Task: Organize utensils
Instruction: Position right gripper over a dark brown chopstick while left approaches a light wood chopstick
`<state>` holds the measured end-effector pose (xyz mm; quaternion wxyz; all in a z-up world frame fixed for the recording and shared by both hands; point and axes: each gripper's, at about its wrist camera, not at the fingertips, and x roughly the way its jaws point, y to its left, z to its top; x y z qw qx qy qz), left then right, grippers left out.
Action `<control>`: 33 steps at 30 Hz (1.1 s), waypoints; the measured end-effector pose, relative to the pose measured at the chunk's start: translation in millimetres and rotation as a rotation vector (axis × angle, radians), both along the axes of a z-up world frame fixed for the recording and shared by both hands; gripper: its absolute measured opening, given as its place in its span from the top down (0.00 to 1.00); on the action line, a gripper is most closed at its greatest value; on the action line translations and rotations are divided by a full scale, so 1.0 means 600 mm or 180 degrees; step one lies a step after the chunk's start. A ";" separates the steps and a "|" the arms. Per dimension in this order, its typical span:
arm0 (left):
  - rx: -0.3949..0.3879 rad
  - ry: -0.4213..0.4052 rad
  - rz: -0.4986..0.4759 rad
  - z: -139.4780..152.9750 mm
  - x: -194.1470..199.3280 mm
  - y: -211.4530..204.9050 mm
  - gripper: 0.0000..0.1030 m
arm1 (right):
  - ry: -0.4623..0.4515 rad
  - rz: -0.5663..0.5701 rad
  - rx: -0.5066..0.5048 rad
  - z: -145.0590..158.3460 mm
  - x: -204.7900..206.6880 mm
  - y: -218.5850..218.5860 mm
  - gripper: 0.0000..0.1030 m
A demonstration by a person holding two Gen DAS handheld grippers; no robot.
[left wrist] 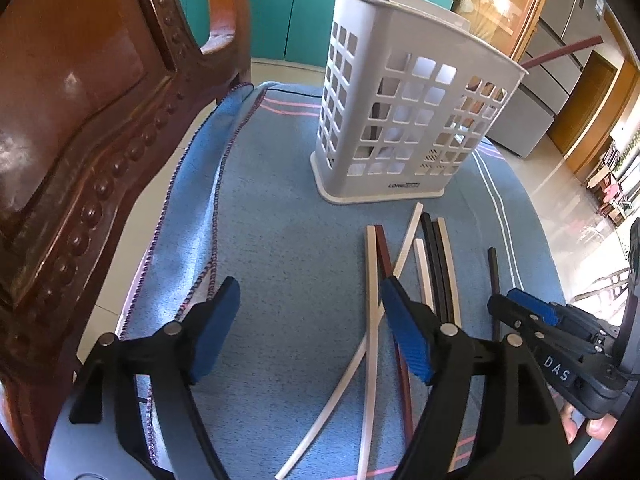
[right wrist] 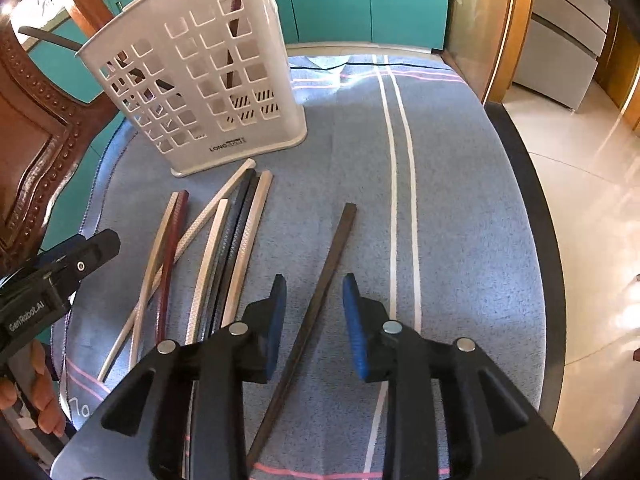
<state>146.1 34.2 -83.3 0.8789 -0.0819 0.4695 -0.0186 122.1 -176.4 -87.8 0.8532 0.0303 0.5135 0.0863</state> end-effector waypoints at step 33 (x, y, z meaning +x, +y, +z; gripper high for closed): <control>-0.0133 0.0220 -0.0250 -0.042 0.018 -0.033 0.56 | 0.0003 -0.0158 0.0075 0.008 0.001 -0.018 0.56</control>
